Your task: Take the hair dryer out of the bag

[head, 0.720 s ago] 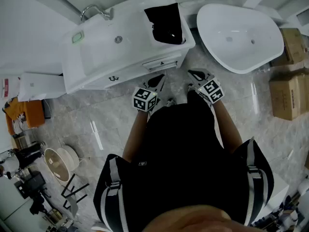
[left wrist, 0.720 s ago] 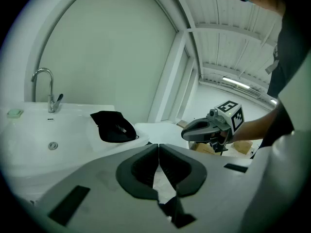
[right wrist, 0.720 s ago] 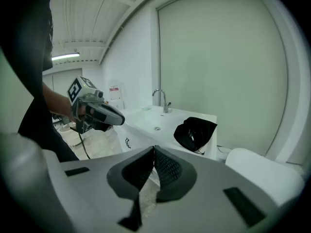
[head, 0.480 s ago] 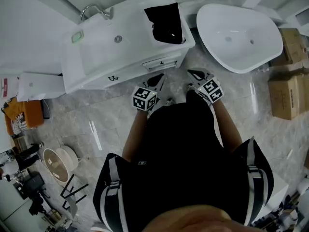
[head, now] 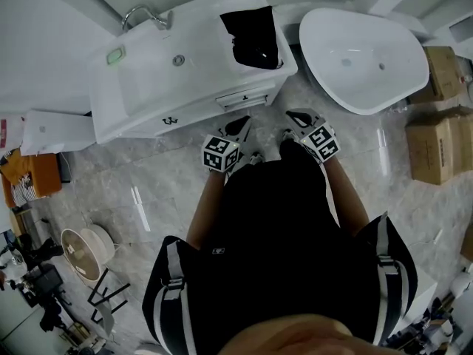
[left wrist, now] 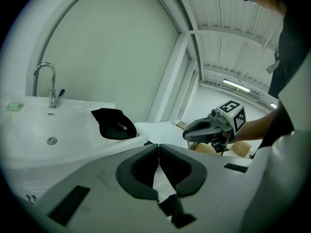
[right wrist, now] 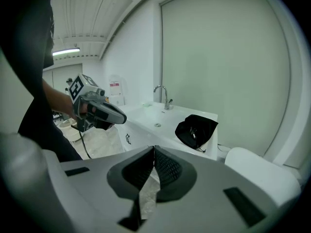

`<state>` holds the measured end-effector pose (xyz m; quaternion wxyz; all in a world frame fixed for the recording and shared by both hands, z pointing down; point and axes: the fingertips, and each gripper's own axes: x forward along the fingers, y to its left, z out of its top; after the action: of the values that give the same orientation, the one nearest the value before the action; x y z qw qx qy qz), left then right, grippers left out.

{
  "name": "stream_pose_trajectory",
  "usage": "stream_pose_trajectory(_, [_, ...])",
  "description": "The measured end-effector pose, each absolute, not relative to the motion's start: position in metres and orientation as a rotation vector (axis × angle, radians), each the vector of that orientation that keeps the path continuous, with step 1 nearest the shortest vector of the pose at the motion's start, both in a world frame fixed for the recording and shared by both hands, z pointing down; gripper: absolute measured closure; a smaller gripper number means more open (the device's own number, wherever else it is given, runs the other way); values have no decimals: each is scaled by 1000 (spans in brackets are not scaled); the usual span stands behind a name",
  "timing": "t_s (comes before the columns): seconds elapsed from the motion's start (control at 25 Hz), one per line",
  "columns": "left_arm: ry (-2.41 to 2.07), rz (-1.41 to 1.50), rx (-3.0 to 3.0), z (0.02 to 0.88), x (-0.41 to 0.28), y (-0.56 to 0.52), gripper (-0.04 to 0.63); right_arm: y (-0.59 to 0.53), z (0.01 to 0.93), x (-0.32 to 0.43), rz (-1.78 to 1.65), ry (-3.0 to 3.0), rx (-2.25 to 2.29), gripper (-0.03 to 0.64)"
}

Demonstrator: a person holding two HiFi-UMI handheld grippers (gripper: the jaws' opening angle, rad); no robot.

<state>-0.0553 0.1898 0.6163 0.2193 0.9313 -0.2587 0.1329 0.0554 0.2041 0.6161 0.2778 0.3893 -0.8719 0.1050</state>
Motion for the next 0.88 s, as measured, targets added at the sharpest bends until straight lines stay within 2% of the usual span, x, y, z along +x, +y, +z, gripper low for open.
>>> stream_pose_trajectory(0.32, [-729, 377, 2540, 624, -54, 184, 578, 195, 627, 63, 313, -2325, 1022, 557])
stream_pose_trajectory(0.88, [-849, 385, 2484, 625, -41, 126, 578, 117, 630, 83, 277, -2362, 933, 557])
